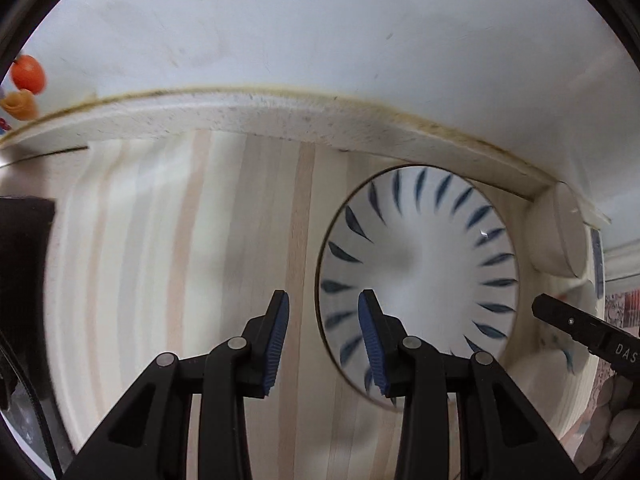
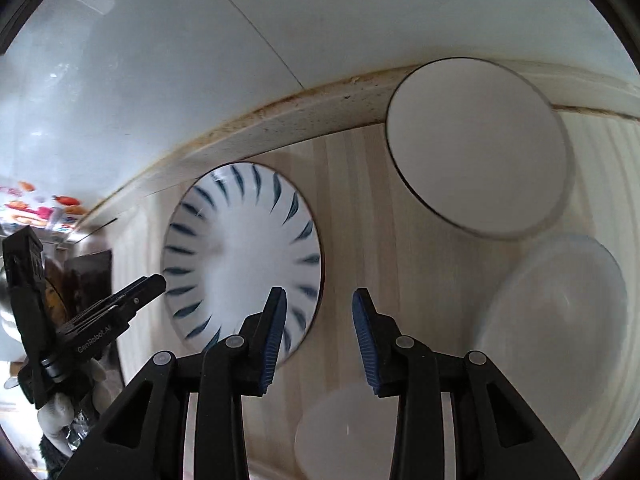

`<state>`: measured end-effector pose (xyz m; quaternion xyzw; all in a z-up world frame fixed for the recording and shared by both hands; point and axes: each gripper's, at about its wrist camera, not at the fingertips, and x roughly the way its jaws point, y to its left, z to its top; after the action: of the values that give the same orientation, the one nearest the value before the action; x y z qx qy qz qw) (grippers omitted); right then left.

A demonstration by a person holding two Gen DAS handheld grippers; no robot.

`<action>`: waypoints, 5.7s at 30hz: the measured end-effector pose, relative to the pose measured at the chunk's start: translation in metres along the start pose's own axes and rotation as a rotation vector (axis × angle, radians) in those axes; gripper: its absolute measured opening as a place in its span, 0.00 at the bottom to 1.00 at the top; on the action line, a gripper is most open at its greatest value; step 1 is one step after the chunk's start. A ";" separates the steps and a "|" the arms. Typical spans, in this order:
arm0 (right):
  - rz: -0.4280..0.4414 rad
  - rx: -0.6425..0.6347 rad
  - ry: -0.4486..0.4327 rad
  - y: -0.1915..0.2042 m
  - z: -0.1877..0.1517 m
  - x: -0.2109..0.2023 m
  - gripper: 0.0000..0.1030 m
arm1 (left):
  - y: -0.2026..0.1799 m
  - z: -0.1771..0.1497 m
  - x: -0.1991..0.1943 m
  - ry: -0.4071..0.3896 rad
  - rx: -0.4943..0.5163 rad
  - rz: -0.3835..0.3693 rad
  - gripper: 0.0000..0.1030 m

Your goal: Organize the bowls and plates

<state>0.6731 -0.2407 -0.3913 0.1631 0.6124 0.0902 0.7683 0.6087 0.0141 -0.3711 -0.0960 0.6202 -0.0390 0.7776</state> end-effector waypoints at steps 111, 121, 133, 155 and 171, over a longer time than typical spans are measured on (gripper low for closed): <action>-0.012 -0.106 0.110 -0.021 -0.260 -0.024 0.10 | -0.001 -0.266 -0.071 0.021 0.013 0.026 0.21; 0.022 -0.057 0.111 -0.027 -0.260 -0.024 0.14 | 0.005 -0.262 -0.067 0.050 0.017 0.006 0.21; 0.039 -0.027 0.077 -0.023 -0.264 -0.045 0.25 | 0.000 -0.265 -0.081 0.028 0.011 0.059 0.21; -0.079 -0.185 -0.159 0.060 -0.385 -0.202 0.82 | -0.035 -0.338 -0.250 -0.233 0.145 0.058 0.70; 0.024 -0.123 -0.184 0.058 -0.408 -0.242 0.85 | -0.036 -0.356 -0.281 -0.261 0.138 0.059 0.70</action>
<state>0.2239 -0.2114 -0.2297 0.1302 0.5305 0.1214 0.8288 0.2008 -0.0065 -0.1704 -0.0284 0.5122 -0.0459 0.8571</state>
